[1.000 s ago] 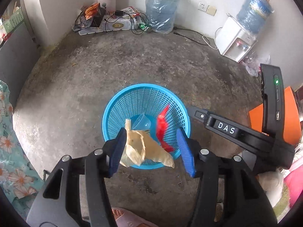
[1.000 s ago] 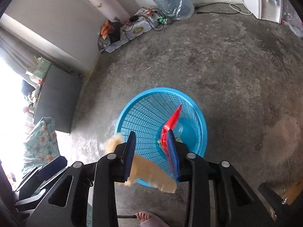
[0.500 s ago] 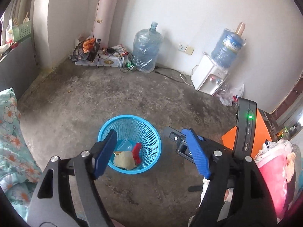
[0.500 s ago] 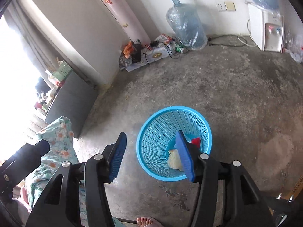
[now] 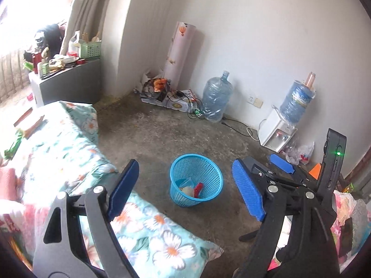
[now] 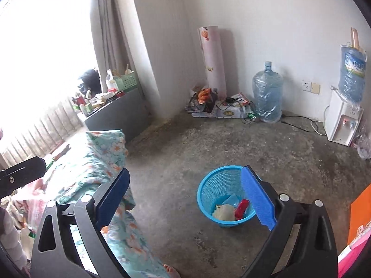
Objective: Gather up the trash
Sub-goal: 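Move both tools back over the pile on the bed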
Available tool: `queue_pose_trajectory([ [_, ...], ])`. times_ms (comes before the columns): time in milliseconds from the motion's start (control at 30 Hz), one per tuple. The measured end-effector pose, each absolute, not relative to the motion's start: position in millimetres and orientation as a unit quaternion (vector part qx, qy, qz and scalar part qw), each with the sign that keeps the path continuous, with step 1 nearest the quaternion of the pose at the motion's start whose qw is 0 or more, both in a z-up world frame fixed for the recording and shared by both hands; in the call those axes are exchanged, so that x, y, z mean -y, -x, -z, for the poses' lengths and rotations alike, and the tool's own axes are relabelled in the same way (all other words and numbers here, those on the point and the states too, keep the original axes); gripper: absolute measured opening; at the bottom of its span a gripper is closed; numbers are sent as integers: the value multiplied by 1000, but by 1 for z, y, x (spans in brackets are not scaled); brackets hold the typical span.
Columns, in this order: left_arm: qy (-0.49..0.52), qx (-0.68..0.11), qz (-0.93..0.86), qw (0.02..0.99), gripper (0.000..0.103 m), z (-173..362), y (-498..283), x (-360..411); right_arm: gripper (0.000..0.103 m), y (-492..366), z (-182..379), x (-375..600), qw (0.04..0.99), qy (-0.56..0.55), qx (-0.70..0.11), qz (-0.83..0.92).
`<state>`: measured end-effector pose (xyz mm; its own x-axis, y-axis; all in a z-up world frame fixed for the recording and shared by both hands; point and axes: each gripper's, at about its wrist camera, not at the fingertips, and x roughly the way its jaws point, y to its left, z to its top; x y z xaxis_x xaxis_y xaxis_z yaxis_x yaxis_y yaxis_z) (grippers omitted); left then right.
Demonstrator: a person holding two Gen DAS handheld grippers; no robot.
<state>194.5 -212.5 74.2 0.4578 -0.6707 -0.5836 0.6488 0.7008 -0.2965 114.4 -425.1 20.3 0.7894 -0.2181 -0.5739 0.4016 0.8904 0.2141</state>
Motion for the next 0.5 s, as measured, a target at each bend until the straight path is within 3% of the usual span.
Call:
queue_pose_trajectory([
  [500, 71, -281, 249, 924, 82, -100, -113, -9, 93, -106, -29, 343, 915, -241, -321, -32],
])
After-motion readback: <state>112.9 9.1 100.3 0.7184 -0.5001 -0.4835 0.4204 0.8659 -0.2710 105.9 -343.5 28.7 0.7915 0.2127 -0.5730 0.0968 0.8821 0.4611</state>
